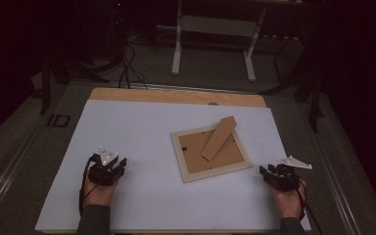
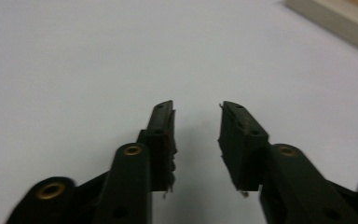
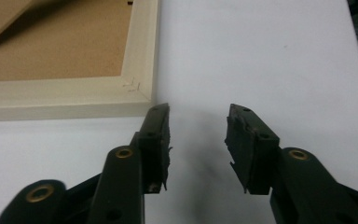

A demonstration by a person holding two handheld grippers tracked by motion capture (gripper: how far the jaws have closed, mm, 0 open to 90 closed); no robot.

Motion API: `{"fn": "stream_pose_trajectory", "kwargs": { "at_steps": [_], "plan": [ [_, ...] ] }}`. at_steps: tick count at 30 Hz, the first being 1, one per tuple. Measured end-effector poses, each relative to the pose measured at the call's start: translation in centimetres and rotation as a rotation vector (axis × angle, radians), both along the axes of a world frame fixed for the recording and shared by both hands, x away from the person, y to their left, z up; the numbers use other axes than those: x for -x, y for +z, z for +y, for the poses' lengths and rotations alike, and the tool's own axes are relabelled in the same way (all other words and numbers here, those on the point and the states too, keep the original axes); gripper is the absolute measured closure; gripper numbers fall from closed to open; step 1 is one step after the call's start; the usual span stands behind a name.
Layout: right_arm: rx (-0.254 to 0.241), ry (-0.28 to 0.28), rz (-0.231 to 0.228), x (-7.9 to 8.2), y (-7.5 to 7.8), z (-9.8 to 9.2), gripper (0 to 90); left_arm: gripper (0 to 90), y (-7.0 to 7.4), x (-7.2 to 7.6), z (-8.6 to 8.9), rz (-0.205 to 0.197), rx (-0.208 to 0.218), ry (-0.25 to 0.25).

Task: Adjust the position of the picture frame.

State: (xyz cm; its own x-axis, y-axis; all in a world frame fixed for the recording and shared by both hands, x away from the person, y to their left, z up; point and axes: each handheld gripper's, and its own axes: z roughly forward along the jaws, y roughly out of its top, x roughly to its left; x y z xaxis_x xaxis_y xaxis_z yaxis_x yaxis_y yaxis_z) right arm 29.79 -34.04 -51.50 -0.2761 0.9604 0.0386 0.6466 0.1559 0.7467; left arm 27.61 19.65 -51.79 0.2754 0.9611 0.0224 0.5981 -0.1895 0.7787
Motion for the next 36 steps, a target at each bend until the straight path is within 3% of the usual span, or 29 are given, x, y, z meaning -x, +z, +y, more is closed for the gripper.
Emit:
{"fn": "stream_pose_trajectory", "kwargs": {
  "at_steps": [5, 6, 8, 18, 24, 28, 36],
  "plan": [
    [-0.019, -0.003, -0.016, 0.1, 0.2, -0.2, 60.2, 60.7, 0.2, 0.0, -0.2, 0.007, 0.016, -0.026],
    [-0.016, -0.002, -0.025, 0.2, 0.3, -0.1, 60.4, 62.9, 0.3, 0.1, -0.3, 0.003, 0.028, -0.058],
    [-0.019, -0.005, -0.035, 0.3, 0.4, -0.1, 60.3, 64.3, 0.2, 0.0, -0.6, 0.014, 0.019, -0.093],
    [-0.026, 0.004, -0.046, 0.5, 0.4, 0.0, 61.1, 65.8, -0.1, 0.0, -1.6, 0.063, -0.026, -0.16],
    [-0.027, 0.015, -0.051, 0.6, 0.5, 0.3, 62.8, 63.0, -0.3, 0.3, -2.7, 0.06, -0.058, -0.228],
    [-0.099, 0.032, -0.047, 0.4, 0.6, 0.5, 63.8, 62.6, -0.3, 0.5, -3.1, 0.054, -0.032, -0.262],
    [-0.083, 0.045, -0.064, 0.1, 1.5, 0.6, 67.4, 65.3, 0.2, 0.5, -3.7, 0.03, -0.001, -0.303]
  ]
}}
